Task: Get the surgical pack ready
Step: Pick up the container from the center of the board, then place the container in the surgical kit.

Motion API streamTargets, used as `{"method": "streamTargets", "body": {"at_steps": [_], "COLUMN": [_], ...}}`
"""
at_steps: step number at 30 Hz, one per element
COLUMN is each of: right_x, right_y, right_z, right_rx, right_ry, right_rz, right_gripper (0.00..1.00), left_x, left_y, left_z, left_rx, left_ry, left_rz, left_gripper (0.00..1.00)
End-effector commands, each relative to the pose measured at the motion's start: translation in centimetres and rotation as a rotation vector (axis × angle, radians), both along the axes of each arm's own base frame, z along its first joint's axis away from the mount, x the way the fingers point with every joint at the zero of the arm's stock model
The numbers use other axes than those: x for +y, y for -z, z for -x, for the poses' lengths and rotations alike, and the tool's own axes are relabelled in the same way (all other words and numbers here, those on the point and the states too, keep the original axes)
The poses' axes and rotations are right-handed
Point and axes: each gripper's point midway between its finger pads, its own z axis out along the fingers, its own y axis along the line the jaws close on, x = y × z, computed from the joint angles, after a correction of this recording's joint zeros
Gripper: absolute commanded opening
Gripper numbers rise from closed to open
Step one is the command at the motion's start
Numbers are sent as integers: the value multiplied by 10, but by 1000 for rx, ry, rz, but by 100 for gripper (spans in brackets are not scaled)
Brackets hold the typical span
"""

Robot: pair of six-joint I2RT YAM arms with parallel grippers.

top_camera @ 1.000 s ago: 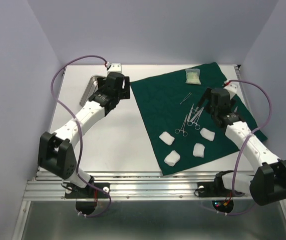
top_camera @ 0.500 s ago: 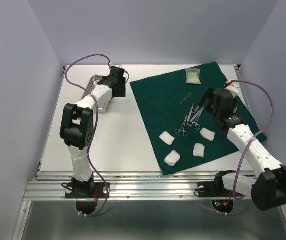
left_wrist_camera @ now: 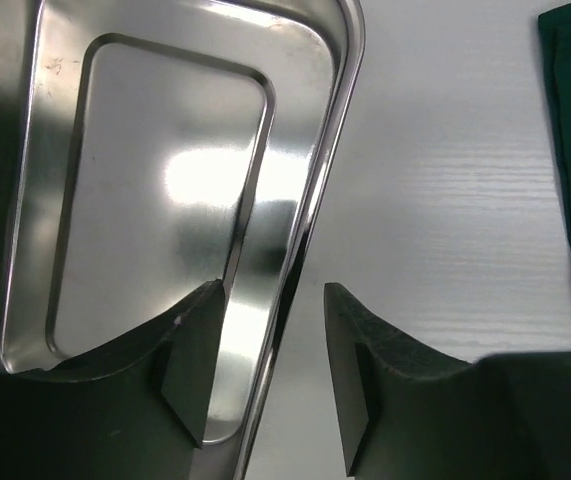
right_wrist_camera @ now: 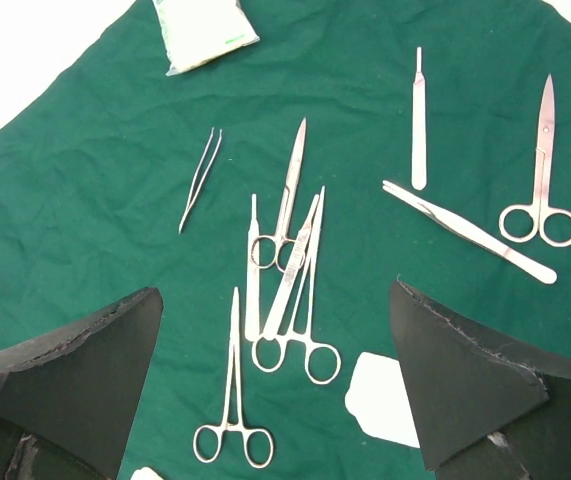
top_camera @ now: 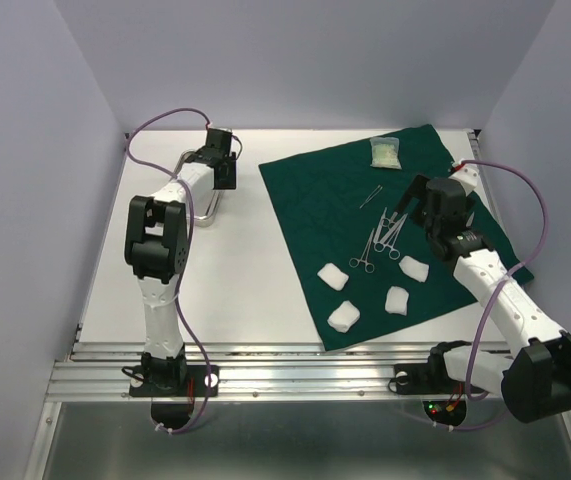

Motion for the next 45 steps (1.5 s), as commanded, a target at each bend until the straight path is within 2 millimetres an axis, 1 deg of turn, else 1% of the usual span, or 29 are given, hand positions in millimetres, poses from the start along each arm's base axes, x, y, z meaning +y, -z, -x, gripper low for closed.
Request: {"method": "streamTargets", "body": {"at_steps": [1, 2, 5, 8, 9, 11, 12, 13, 14, 15, 16, 18, 19, 20, 23, 24, 26, 27, 30, 32, 35, 36, 37, 39, 42, 45], "right_x": [5, 5, 5, 6, 6, 5, 5, 4, 4, 4, 4, 4, 4, 4, 3, 3, 3, 2, 2, 1, 1, 1, 1, 0, -1, -2], "right_y": [-11, -11, -11, -14, -14, -16, -16, -17, -15, -15, -15, -14, -14, -14, -14, -13, -14, -14, -12, -12, -10, -10, -10, -11, -10, -10], "right_z": [-6, -6, -6, -7, -7, -7, -6, -6, -6, -6, -5, -5, -4, -4, -3, -2, -1, -1, 0, 0, 1, 1, 1, 2, 3, 4], "right_rx": [-47, -48, -49, -54, -54, -58, -58, -61, -58, -58, -59, -58, -57, -58, -60, -59, -60, -61, -57, -56, -53, -51, -51, -50, -47, -47], "right_ry": [-11, -12, -11, -14, -13, -9, -9, -8, -6, -6, -4, -3, -4, -5, -2, -1, -1, 3, 7, 7, 9, 9, 10, 14, 16, 21], "right_rz": [-18, -19, -22, -25, -23, -21, -23, -21, -20, -21, -22, -23, -25, -26, -26, -25, -25, -25, -26, -27, -28, -29, -27, -24, -18, -16], "right_gripper": [100, 100, 100, 100, 100, 100, 100, 100, 100, 100, 100, 100, 100, 100, 100, 100, 100, 100, 100, 100, 100, 100, 100, 100, 100, 100], "left_x": [6, 8, 2, 0, 0, -1, -2, -1, -2, -2, -3, -3, -5, -6, -10, -15, -24, -36, -59, -95, -120, -129, -141, -153, -157, -155], "left_y": [-12, -10, -3, 9, 11, 14, 13, 12, 10, 6, 3, -7, -12, -23, -44, -59, -71, -83, -93, -104, -102, -106, -107, -107, -108, -106], "left_z": [-14, -15, -16, -16, -16, -15, -15, -15, -15, -16, -16, -17, -17, -18, -18, -18, -18, -17, -13, -9, -2, -1, 3, 6, 6, 6], "left_rx": [-43, -40, -26, -1, 2, 7, 4, 3, 0, -9, -13, -33, -42, -64, -107, -137, -163, -188, -195, -208, -189, -197, -196, -201, -204, -201], "left_ry": [16, 18, 42, 41, 39, 38, 39, 38, 38, 41, 45, 53, 58, 59, 60, 70, 95, 120, 169, 220, 239, 246, 260, 262, 264, 256], "left_rz": [14, 19, 42, 48, 50, 55, 59, 58, 61, 61, 62, 50, 48, 48, 54, 58, 51, 52, 48, 59, 81, 89, 91, 104, 111, 102], "left_gripper": [54, 52, 46, 44, 41, 34, 24, 22, 17, 15, 10, 6, 0, 0, 0, 0, 0, 0, 0, 0, 0, 0, 0, 0, 0, 0]}}
